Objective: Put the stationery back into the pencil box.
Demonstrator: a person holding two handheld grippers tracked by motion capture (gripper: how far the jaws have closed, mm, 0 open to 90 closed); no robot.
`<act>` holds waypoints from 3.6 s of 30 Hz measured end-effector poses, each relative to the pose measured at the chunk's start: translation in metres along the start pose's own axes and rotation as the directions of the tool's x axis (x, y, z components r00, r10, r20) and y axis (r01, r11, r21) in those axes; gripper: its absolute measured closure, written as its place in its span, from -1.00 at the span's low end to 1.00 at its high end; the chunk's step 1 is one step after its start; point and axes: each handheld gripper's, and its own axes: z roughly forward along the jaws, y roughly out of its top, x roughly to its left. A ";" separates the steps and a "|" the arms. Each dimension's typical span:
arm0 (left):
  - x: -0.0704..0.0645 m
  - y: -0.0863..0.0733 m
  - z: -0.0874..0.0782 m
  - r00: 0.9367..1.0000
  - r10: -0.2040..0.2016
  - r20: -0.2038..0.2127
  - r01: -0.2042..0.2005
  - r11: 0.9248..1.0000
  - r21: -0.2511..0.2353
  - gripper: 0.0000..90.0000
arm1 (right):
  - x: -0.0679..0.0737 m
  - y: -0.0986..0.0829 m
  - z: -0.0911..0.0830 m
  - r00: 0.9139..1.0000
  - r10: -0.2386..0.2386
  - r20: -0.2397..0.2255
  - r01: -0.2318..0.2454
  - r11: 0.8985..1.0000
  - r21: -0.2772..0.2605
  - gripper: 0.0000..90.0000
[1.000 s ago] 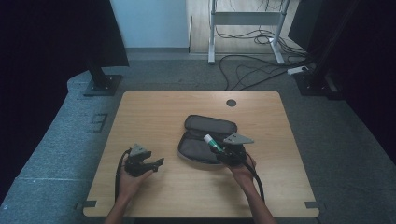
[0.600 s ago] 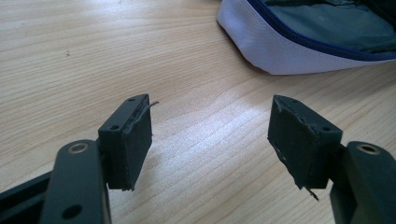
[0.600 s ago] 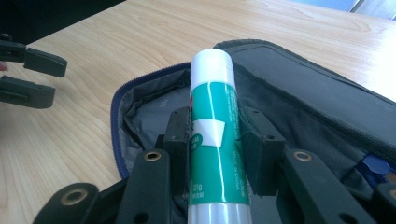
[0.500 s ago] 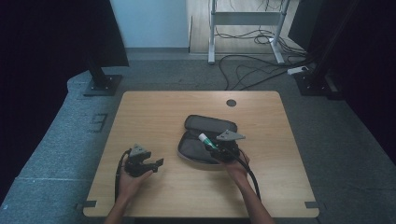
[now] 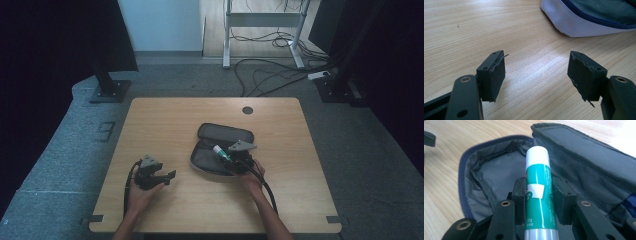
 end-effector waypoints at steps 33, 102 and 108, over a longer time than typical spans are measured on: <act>0.000 -0.002 0.002 1.000 0.005 -0.002 -0.005 1.000 0.012 -0.30 | 0.002 -0.008 0.011 0.998 -0.035 0.053 0.029 0.994 0.101 0.34; 0.006 -0.005 -0.006 1.000 -0.005 0.001 0.005 1.000 0.011 -0.31 | -0.028 -0.114 -0.123 0.979 0.162 0.120 -0.156 0.986 -0.060 -0.19; 0.006 -0.004 -0.006 1.000 -0.005 0.000 0.005 1.000 0.011 -0.31 | -0.029 -0.116 -0.118 0.981 0.140 0.136 -0.137 0.990 -0.029 -0.20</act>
